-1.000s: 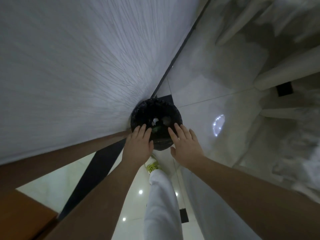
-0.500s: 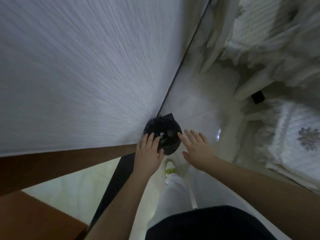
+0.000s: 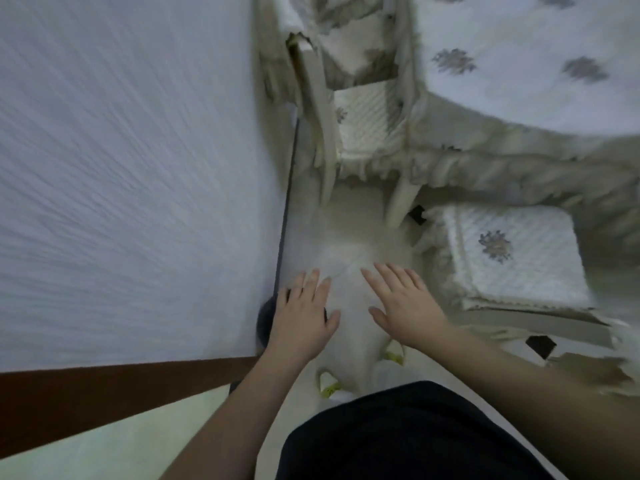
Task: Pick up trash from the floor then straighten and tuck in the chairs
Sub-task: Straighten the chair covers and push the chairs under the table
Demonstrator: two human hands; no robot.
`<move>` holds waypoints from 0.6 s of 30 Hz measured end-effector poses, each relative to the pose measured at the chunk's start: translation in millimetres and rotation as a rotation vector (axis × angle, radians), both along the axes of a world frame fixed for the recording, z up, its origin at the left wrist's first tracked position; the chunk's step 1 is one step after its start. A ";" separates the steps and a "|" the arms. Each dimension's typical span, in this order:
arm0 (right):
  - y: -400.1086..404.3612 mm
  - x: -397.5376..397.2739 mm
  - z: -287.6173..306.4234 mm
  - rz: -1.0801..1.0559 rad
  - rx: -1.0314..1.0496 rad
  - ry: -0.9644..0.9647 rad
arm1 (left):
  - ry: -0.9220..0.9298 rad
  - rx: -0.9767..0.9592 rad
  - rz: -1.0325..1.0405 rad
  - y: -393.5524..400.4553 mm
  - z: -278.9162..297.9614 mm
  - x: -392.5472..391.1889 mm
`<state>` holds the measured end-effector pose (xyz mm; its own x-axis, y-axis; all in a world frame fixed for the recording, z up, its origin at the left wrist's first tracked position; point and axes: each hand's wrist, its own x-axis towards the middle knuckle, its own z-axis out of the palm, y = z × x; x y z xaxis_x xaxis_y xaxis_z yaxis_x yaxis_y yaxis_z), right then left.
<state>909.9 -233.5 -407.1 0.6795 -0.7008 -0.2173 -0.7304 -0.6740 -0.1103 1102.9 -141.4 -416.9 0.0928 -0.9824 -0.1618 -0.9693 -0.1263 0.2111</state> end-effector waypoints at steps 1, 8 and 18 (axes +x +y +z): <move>-2.2 -11.4 6.0 -0.046 -0.023 -0.008 | -0.001 0.000 -0.032 -7.7 4.6 -7.2; -13.0 -112.0 43.2 -0.419 -0.122 -0.090 | 0.009 -0.031 -0.182 -56.6 42.7 -67.7; 21.1 -258.6 89.9 -0.666 -0.267 -0.221 | -0.071 -0.199 -0.469 -86.1 106.4 -226.5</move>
